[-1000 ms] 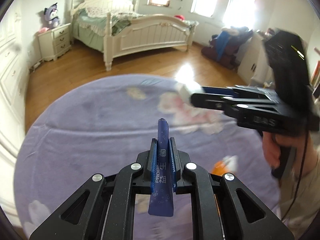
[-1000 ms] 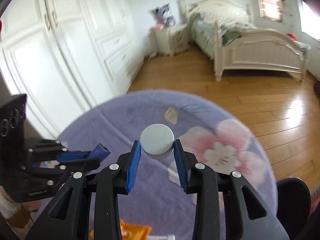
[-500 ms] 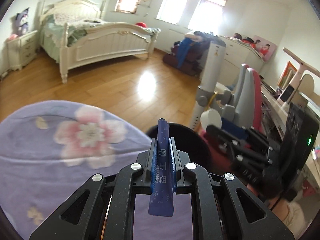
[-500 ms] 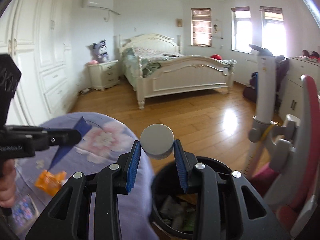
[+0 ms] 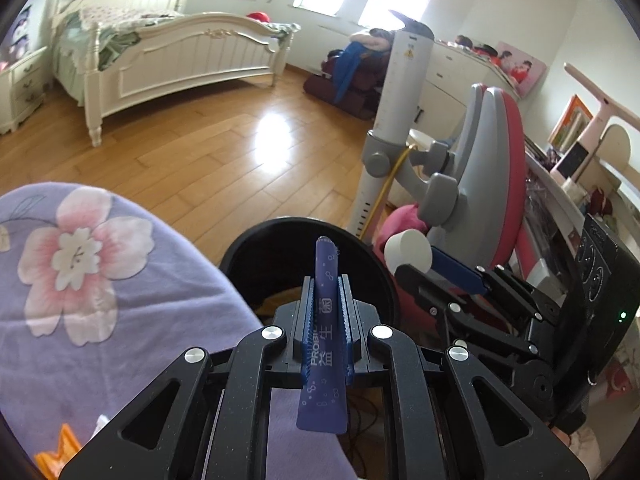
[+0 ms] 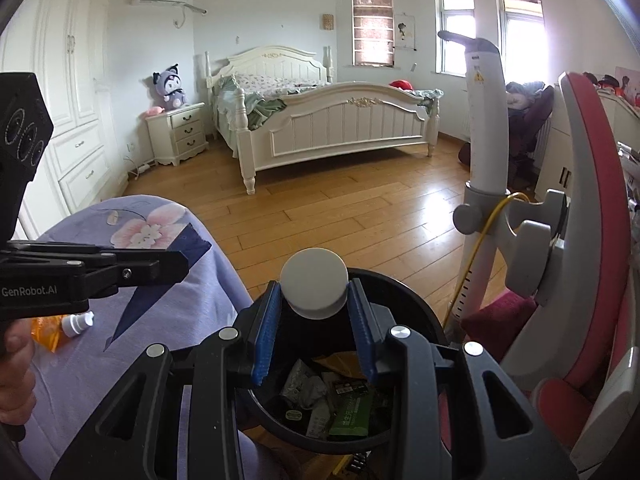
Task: Collect trash
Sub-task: 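Carry the blue tube and white lid over the bin and open both tools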
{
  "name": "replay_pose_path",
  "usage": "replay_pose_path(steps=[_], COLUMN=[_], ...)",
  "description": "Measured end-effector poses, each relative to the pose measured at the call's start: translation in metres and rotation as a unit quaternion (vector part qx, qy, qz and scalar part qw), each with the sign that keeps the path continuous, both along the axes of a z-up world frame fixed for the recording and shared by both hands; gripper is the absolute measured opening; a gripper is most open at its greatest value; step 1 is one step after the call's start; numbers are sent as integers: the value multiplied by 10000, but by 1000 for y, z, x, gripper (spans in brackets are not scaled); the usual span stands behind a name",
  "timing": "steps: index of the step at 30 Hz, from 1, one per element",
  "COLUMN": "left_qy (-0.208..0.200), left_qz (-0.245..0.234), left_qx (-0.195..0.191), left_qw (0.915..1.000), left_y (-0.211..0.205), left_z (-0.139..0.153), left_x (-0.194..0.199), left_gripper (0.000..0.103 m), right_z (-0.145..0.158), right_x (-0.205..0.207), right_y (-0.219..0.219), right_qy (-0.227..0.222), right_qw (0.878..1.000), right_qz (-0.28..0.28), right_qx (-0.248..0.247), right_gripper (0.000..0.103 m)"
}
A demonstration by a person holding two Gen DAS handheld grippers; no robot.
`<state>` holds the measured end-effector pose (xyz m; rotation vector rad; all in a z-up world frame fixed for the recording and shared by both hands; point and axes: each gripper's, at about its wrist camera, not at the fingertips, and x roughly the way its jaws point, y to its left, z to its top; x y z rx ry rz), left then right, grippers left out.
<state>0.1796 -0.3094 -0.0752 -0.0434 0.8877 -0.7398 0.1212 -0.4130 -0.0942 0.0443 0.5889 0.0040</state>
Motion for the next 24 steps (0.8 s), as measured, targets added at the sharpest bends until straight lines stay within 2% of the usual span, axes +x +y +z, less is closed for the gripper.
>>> replay_pose_path(steps=[7, 8, 9, 10, 11, 12, 13, 14, 19, 22, 24], left_qy=[-32, -76, -112, -127, -168, -240, -334, -449, -651, -613, -550], left_qz=[-138, -171, -229, -259, -275, -252, -232, -279, -368, -290, -159], left_qx=[113, 148, 173, 185, 209, 210, 198, 219, 448, 447, 464], left_qw=[9998, 9997, 9995, 9994, 9993, 9992, 9990, 9984, 9962, 9967, 9973], left_y=[-31, -37, -44, -48, -53, -55, -56, -57, -52, -29, -1], left_z=[-5, -4, -3, -2, 0, 3, 7, 10, 20, 27, 30], left_x=[15, 18, 20, 21, 21, 20, 19, 15, 1, -4, -8], left_gripper=[13, 15, 26, 47, 60, 76, 80, 80, 83, 84, 89], right_z=[-12, -13, -14, -16, -18, -21, -23, -24, -23, -19, -15], right_x=[7, 8, 9, 13, 15, 17, 17, 16, 9, 7, 5], right_y=[-18, -22, -24, -30, -33, -36, -40, -43, -42, -32, -19], right_qy=[101, 110, 110, 160, 206, 264, 283, 262, 221, 217, 204], right_qw=[9998, 9997, 9996, 9992, 9989, 9985, 9980, 9979, 9980, 9982, 9984], right_qz=[-148, -197, -259, -372, -420, -479, -555, -585, -517, -368, -116], right_qx=[35, 39, 40, 41, 43, 45, 60, 104, 298, 418, 522], right_gripper=[35, 36, 36, 37, 46, 59, 65, 68, 68, 68, 68])
